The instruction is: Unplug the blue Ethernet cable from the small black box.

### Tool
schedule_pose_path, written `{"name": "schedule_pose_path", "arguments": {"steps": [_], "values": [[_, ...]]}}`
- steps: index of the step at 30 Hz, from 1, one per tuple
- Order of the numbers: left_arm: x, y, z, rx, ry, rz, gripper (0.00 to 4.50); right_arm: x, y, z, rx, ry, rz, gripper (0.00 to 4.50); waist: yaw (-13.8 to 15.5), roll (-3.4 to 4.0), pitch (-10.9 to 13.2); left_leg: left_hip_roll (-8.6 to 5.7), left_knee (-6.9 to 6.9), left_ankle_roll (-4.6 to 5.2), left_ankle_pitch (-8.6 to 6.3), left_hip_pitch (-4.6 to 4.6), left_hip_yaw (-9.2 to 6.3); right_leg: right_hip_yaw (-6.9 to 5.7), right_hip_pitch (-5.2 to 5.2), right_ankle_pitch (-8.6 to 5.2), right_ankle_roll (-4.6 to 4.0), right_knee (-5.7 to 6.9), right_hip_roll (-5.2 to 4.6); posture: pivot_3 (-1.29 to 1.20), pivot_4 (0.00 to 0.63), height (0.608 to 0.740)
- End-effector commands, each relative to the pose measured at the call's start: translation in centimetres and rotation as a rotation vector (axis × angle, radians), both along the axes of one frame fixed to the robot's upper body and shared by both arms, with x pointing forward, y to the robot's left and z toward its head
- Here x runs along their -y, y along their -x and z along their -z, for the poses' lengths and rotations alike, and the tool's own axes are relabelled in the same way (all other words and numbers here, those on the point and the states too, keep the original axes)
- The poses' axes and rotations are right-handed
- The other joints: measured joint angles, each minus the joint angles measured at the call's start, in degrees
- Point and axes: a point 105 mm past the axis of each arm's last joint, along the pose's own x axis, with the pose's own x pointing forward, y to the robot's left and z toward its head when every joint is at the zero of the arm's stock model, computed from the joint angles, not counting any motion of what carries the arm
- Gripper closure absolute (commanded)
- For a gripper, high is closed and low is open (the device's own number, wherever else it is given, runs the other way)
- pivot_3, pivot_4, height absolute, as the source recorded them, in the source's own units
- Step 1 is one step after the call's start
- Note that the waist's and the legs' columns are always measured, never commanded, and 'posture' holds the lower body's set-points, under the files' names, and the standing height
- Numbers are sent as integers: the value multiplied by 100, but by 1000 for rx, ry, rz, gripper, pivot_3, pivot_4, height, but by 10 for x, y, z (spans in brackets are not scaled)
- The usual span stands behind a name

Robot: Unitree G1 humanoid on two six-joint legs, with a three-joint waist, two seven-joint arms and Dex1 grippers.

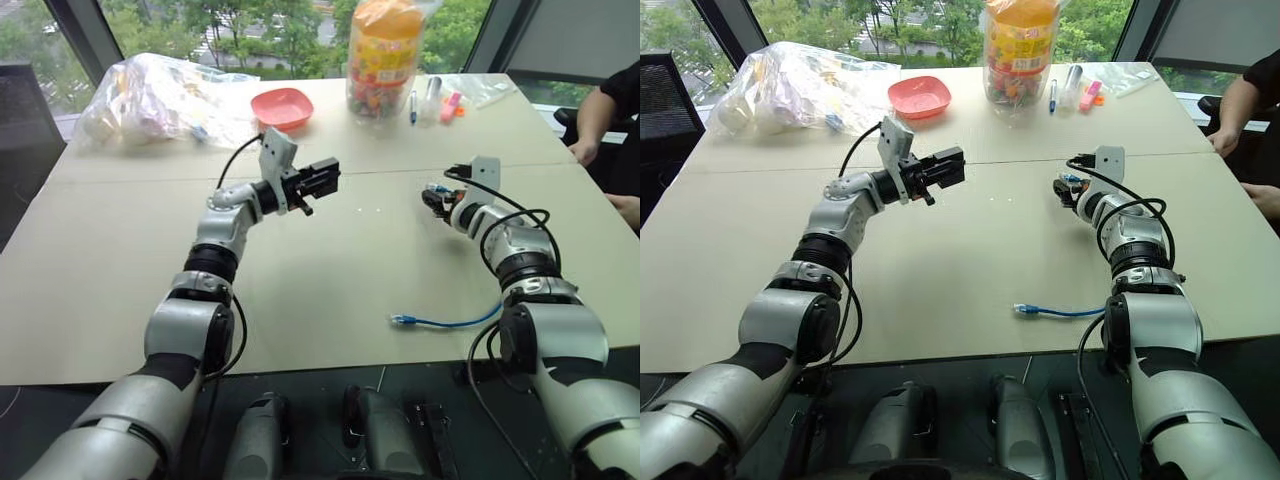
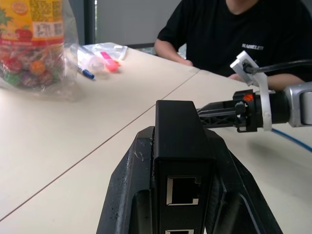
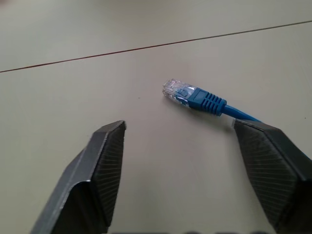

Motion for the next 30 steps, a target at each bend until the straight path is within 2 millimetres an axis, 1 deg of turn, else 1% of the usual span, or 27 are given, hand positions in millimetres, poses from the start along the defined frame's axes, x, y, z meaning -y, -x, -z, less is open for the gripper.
{"name": "schedule_pose_path", "arguments": {"steps": [1, 2, 3, 5, 7, 9, 11, 12, 13, 14, 18, 21, 23, 24, 26, 28, 30], "values": [[8, -8, 2, 79, -56, -115, 3960, -34, 1, -23, 68, -74, -164, 88, 0, 0, 0, 0, 1, 0, 0, 0, -1, 0, 2, 1, 2, -1, -1, 0, 150, 740], [9, -10, 6, 76, -62, -134, 3960, -46, 6, -22, 66, -89, -228, 88, 11, -1, 0, 1, 2, 0, 0, 0, -3, 0, 2, 1, 4, -1, -2, 0, 150, 740], [11, -10, 11, 66, -66, -147, 3960, -60, 16, -22, 73, -100, -303, 88, 16, -1, -1, 3, 2, 0, 0, 0, -11, 0, 4, 2, 4, -2, -3, 0, 150, 740], [12, -11, 23, 54, -95, -172, 3960, -83, 36, -25, 98, -127, -409, 88, 21, 0, -1, 4, 1, 3, -2, 0, -21, -2, 3, 2, 4, -1, -2, 0, 150, 740], [11, -11, 34, 21, -94, -196, 3960, -97, 52, -29, 132, -134, -457, 88, 29, 0, -1, 4, -1, 3, -3, -5, -29, -6, 1, 1, 5, -2, -2, 0, 150, 740], [10, -10, 41, 5, -95, -203, 3960, -102, 62, -33, 160, -157, -468, 88, 31, 0, -1, 5, 1, 3, -3, -9, -26, -6, -3, 1, 5, -2, -7, 0, 150, 740], [11, -9, 45, -2, -103, -195, 2931, -103, 67, -38, 192, -174, -463, 0, 31, 0, -1, 8, 9, 3, -3, -10, -25, -6, -2, -4, 25, -4, -11, 0, 150, 740], [10, -8, 47, -3, -106, -190, 2721, -103, 70, -39, 206, -178, -457, 0, 31, 0, -1, 8, 12, 3, -3, -10, -26, -6, 0, -2, 27, -5, -12, 0, 150, 740], [9, -8, 47, -9, -92, -190, 2359, -103, 72, -40, 218, -179, -455, 0, 35, -1, -1, 9, 16, 3, -3, -10, -28, -7, 2, -2, 27, -6, -12, 0, 150, 740], [9, -8, 47, -13, -82, -192, 1898, -103, 74, -41, 225, -180, -454, 0, 35, -1, -1, 11, 15, 3, -3, -10, -30, -8, 4, -1, 26, -8, -12, 0, 150, 740], [2, -5, 44, -11, -87, -138, 346, -106, 88, -46, 266, -159, -506, 0, 32, -1, -1, 11, 12, 3, -4, -8, -30, -9, 4, -2, 26, -10, -11, 0, 150, 740], [-12, -1, 30, 22, -94, -76, 346, -103, 100, -46, 278, -108, -540, 0, 17, -1, -1, 10, 7, 4, -5, -9, -26, -8, 0, -2, 26, -10, -10, 0, 150, 740], [-26, 9, 16, 41, -87, -20, 346, -100, 113, -46, 284, -68, -578, 0, 12, -1, -1, 11, 7, 4, -5, -9, -25, -8, -1, -2, 25, -10, -8, 0, 150, 740], [-33, 16, 9, 34, -73, 7, 346, -99, 120, -45, 283, -58, -597, 0, 6, -1, -1, 13, 5, 4, -5, -9, -25, -8, -3, -2, 25, -10, -8, 0, 150, 740], [-50, 38, -1, 12, -69, 56, 346, -98, 133, -43, 275, -40, -637, 0, -5, 1, -2, 21, 4, 3, -5, -9, -25, -6, -4, -3, 24, -10, -5, 0, 150, 740], [-64, 62, 3, -38, -96, 80, 346, -97, 145, -41, 266, -26, -670, 0, -1, 2, -3, 24, 3, 3, -5, -6, -24, -4, -3, -4, 22, -9, -4, 0, 150, 740], [-74, 84, 10, -104, -113, 90, 346, -97, 153, -36, 253, -6, -689, 0, 17, 4, -4, 24, 4, 3, -5, -1, -25, -3, 2, -4, 23, -10, -4, 0, 150, 740]]}}
